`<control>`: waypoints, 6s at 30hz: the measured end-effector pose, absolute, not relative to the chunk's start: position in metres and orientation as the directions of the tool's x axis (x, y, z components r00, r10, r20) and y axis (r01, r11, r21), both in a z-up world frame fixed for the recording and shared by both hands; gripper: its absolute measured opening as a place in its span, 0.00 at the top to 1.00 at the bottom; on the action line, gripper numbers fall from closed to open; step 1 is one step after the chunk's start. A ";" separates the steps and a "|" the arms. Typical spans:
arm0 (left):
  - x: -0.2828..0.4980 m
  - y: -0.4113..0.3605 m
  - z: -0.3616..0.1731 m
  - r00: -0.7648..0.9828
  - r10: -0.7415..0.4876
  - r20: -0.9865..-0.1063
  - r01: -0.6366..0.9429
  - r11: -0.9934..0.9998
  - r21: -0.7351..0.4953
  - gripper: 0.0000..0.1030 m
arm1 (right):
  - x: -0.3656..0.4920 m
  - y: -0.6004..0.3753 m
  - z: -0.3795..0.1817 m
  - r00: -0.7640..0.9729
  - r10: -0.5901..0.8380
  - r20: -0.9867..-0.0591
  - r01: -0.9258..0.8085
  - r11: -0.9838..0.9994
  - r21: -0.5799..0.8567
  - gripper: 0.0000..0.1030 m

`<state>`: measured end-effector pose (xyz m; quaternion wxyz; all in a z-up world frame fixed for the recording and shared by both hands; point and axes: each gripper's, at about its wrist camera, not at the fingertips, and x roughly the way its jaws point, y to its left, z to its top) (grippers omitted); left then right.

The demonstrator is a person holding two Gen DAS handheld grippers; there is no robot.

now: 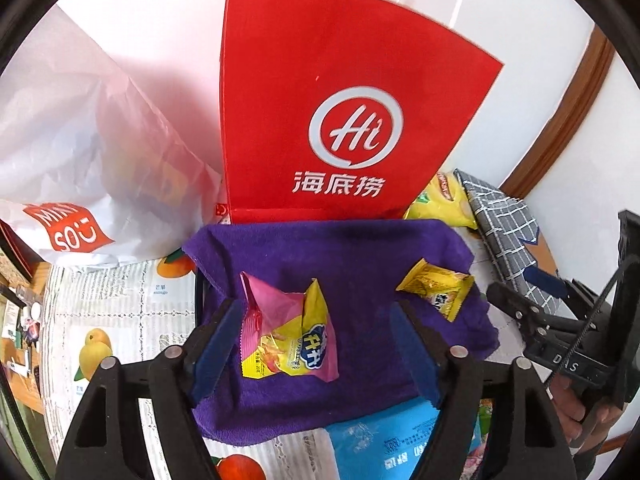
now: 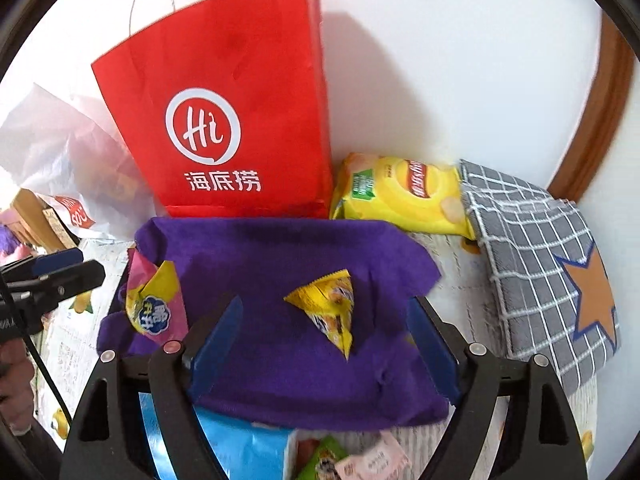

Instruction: Organize snacks

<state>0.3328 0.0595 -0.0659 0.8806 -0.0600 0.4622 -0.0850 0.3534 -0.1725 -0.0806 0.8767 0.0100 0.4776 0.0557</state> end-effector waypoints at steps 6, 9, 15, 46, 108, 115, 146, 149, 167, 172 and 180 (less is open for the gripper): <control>0.313 0.053 -0.045 0.590 -0.212 -0.779 0.104 0.977 -0.187 0.21 | 0.326 -0.181 -0.058 0.565 0.120 -0.816 -0.090 0.992 0.084 0.19; 0.298 0.048 -0.040 0.596 -0.211 -0.775 0.108 0.977 -0.183 0.21 | 0.311 -0.180 -0.048 0.580 0.123 -0.805 -0.104 0.992 0.077 0.18; 0.262 0.044 -0.041 0.610 -0.185 -0.770 0.107 0.983 -0.151 0.21 | 0.279 -0.181 -0.038 0.606 0.132 -0.785 -0.122 0.990 0.072 0.16; 0.152 0.077 -0.081 0.581 -0.098 -0.808 -0.050 0.987 -0.155 0.21 | 0.163 -0.207 -0.124 0.526 0.251 -0.812 -0.192 0.966 0.174 0.36; 0.114 0.093 -0.135 0.506 -0.105 -0.856 -0.001 0.993 -0.122 0.80 | 0.144 -0.196 -0.096 0.530 0.279 -0.801 -0.262 0.952 0.158 0.79; 0.134 0.075 -0.106 0.536 -0.138 -0.833 0.038 0.989 -0.140 0.80 | 0.160 -0.199 -0.078 0.576 0.241 -0.781 -0.229 0.965 0.129 0.79; 0.332 0.052 -0.066 0.577 -0.178 -0.797 0.032 0.980 -0.196 0.80 | 0.360 -0.160 -0.060 0.655 0.198 -0.729 -0.175 0.979 0.109 0.79; 0.345 0.049 -0.071 0.579 -0.163 -0.799 0.020 0.982 -0.186 0.80 | 0.369 -0.156 -0.070 0.647 0.208 -0.733 -0.180 0.976 0.118 0.79; 0.367 0.048 -0.108 0.496 -0.181 -0.849 0.021 0.980 -0.196 0.80 | 0.396 -0.164 -0.119 0.563 0.205 -0.800 -0.166 0.977 0.134 0.79; 0.367 0.046 -0.109 0.495 -0.177 -0.850 0.025 0.982 -0.190 0.80 | 0.397 -0.158 -0.125 0.548 0.206 -0.811 -0.186 0.975 0.123 0.79; 0.368 0.044 -0.112 0.489 -0.176 -0.854 0.033 0.982 -0.184 0.80 | 0.397 -0.152 -0.129 0.533 0.207 -0.820 -0.199 0.973 0.116 0.79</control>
